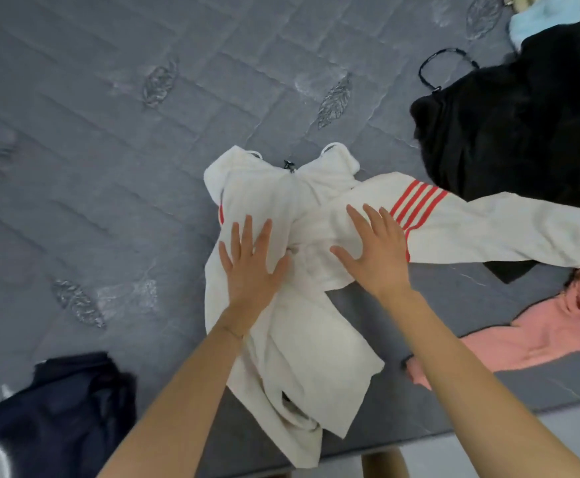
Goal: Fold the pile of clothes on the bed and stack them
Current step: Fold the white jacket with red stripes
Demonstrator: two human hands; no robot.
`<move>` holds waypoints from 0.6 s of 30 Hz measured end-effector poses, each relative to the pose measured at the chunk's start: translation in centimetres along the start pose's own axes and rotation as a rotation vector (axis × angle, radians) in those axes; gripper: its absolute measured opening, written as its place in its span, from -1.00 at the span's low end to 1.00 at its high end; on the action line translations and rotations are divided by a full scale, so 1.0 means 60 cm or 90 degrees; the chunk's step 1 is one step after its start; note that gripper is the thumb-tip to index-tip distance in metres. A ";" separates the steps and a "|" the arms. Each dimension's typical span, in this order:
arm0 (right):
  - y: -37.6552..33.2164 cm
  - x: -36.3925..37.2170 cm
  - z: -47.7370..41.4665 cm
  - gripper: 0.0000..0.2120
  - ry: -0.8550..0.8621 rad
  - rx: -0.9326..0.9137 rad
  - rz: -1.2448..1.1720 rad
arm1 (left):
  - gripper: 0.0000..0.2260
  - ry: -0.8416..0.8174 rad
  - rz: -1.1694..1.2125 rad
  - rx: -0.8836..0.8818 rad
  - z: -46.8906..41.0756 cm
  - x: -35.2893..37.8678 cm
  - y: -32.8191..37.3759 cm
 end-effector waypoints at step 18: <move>-0.226 0.176 -0.004 -0.31 -0.111 -0.093 0.045 | -0.54 -0.062 0.223 -0.175 0.021 -0.002 -0.271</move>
Point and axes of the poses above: each hand's wrist, its own z-axis away from the middle knuckle, its own x-axis out of the palm, y = z × x, the point moved 7 cm from there along -z, towards the middle knuckle, and after that the axes turned 3 degrees about y, right-handed, at the moved point
